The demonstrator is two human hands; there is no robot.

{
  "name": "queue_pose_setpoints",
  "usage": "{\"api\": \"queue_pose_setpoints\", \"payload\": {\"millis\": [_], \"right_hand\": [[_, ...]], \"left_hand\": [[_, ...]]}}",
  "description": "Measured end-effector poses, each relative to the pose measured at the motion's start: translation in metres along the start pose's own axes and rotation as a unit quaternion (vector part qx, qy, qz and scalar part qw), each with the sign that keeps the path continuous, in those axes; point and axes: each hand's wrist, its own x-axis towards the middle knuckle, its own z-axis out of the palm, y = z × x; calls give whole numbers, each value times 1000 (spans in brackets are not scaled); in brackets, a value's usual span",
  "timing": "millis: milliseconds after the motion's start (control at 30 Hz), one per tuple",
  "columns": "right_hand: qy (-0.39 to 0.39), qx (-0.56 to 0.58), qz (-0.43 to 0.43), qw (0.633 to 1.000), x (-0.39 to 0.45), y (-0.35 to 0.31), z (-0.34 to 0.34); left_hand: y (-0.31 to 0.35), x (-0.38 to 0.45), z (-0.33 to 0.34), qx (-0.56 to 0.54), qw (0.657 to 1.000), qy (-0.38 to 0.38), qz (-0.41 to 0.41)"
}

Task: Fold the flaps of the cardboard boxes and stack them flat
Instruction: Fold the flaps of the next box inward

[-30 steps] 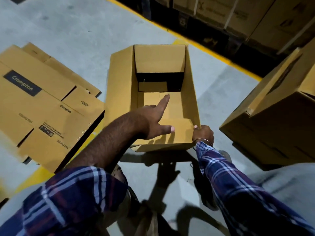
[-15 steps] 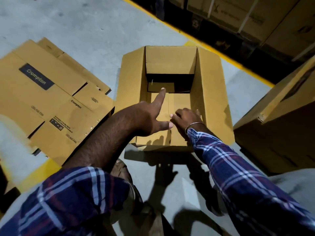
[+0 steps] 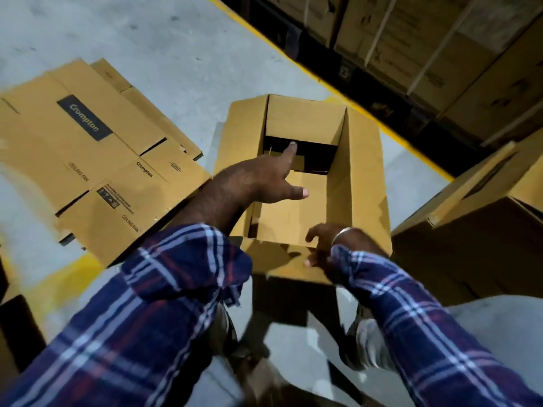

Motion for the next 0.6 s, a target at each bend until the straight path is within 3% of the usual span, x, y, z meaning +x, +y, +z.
{"api": "queue_pose_setpoints", "payload": {"millis": [100,200,267,400,600], "right_hand": [[72,-72,-17,995,22,-8,49],[212,-151,-43,965,32,-6,82],[252,-187,-41,949,39,-3,88],[224,-180,-50,956,64,-3,81],[198,-4,-34,980,87,-6,79]], "left_hand": [[7,-2,4,0,1000,-2,5],[10,-1,6,7,1000,-11,11],[11,1,6,31,999,-15,16],[18,8,4,92,995,-16,33],[19,18,-1,109,993,-23,45]]}}
